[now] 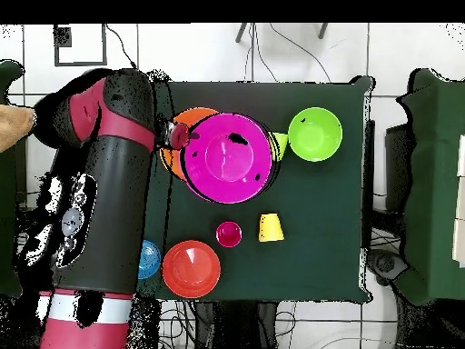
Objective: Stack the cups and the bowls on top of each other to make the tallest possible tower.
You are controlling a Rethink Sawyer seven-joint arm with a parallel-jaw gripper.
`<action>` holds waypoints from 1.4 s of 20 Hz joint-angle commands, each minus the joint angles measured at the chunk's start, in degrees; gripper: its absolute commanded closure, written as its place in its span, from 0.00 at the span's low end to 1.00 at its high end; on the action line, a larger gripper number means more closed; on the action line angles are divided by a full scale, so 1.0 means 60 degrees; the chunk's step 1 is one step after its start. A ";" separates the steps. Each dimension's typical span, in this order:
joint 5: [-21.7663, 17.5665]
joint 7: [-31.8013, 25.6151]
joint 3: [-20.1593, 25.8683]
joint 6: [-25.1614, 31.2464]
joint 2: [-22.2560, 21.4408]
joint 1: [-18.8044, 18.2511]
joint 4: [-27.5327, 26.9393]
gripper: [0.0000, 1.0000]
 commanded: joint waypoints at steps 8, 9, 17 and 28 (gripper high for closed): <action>0.0471 0.2350 0.0477 -0.0323 0.0451 0.0087 -0.0555 1.00; 0.0503 0.2390 0.0460 -0.0289 0.0480 0.0093 -0.0596 1.00; 0.0796 0.2655 0.0197 0.0272 0.0859 0.0149 -0.1310 1.00; 0.1001 0.2550 0.0094 0.0242 0.0921 0.0173 -0.1330 1.00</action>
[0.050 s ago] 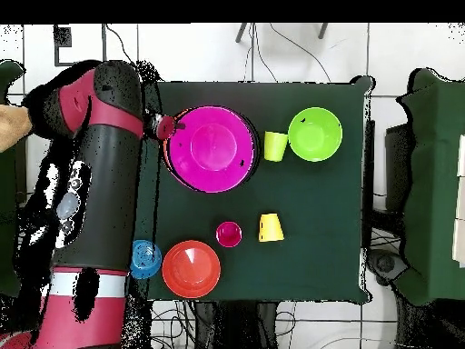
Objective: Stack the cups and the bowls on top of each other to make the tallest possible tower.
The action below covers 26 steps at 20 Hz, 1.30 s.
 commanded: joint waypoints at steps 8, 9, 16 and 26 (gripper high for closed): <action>0.0225 0.1704 0.0328 0.0219 -0.0016 0.0159 -0.0087 1.00; 0.0221 0.1714 0.0327 0.0183 -0.0029 0.0167 -0.0045 1.00; 0.0231 0.1730 0.0293 0.0018 -0.0047 0.0195 0.0038 1.00; 0.0417 0.1650 0.0208 0.0251 0.0098 0.0084 -0.0318 1.00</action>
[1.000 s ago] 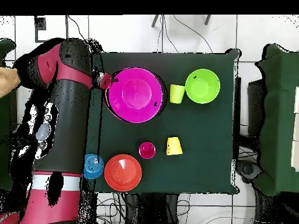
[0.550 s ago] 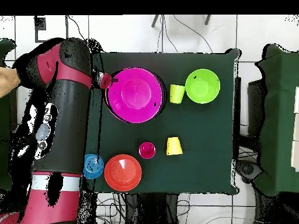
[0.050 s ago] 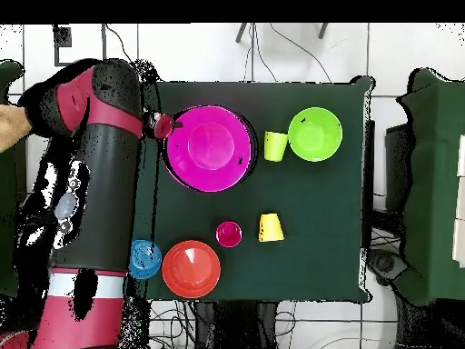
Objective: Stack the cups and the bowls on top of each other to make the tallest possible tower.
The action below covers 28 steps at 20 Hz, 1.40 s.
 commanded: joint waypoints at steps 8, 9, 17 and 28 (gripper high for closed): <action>0.0241 0.1655 0.0276 0.0347 0.0119 0.0078 -0.0379 1.00; 0.0257 0.1659 0.0257 0.0368 0.0136 0.0083 -0.0400 1.00; 0.0371 0.1650 0.0179 0.0545 0.0235 0.0057 -0.0574 1.00; 0.0624 0.1828 -0.0180 0.0976 0.0549 0.0093 -0.1074 1.00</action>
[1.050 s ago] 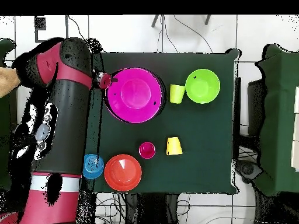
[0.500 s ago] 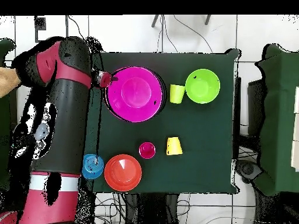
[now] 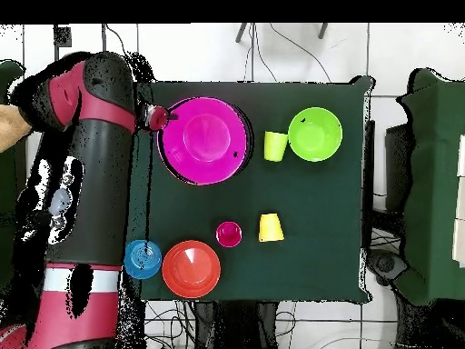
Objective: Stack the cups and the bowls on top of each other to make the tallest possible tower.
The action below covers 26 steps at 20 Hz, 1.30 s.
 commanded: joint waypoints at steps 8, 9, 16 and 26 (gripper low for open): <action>0.0355 0.1798 0.0103 0.0929 0.0213 0.0115 -0.0430 1.00; 0.0380 0.1798 0.0084 0.0928 0.0229 0.0114 -0.0444 1.00; 0.0545 0.1743 -0.0058 0.0826 0.0270 0.0154 -0.0379 1.00; 0.0673 0.1657 -0.0147 0.0698 0.0277 0.0154 -0.0282 1.00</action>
